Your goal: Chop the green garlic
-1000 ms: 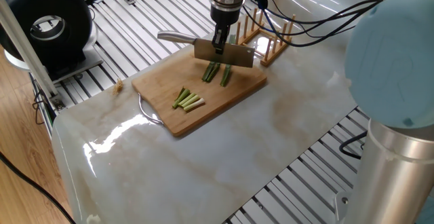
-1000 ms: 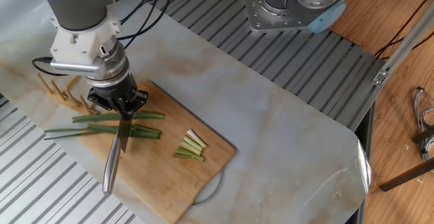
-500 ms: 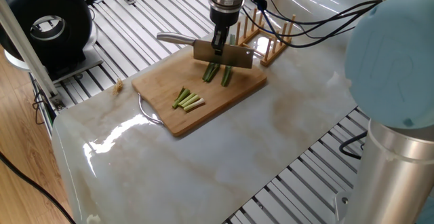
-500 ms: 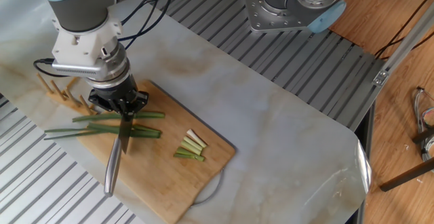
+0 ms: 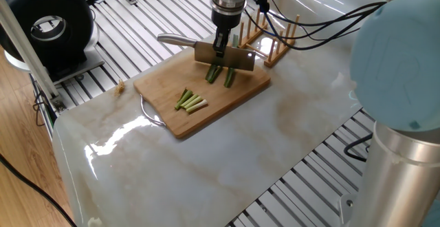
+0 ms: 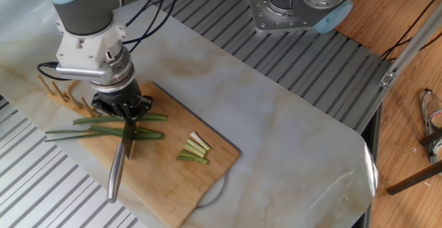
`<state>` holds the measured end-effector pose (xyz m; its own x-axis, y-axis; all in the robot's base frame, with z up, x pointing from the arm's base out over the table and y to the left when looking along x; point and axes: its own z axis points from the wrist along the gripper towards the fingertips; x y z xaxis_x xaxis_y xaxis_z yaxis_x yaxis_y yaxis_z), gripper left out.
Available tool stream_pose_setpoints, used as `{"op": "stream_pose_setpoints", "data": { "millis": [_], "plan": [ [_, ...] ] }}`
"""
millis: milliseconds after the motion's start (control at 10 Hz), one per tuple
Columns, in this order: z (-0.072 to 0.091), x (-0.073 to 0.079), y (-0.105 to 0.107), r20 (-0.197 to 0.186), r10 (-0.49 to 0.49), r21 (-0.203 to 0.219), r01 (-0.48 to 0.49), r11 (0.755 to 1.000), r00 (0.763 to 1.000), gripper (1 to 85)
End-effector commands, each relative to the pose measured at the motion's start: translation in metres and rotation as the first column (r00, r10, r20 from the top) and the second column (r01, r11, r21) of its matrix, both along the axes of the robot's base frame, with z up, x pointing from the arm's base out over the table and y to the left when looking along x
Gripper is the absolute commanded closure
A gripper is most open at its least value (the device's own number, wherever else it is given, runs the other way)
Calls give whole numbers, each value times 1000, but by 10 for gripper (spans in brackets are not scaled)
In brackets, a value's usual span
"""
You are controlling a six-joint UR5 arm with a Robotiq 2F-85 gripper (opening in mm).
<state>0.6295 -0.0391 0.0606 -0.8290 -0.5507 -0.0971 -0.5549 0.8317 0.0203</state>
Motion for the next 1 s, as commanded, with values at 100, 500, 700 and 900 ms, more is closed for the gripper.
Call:
{"op": "stream_pose_setpoints", "data": {
  "millis": [100,500,700,900],
  "plan": [
    [-1,2,-3,12,-17,-1,17,1000,1000,843],
    [-8,-1,-8,15,-7,9,7,1000,1000,843],
    [-4,-7,-16,6,9,7,-9,1000,1000,843],
    [-3,-8,-17,4,11,10,-11,1000,1000,843]
  ]
}}
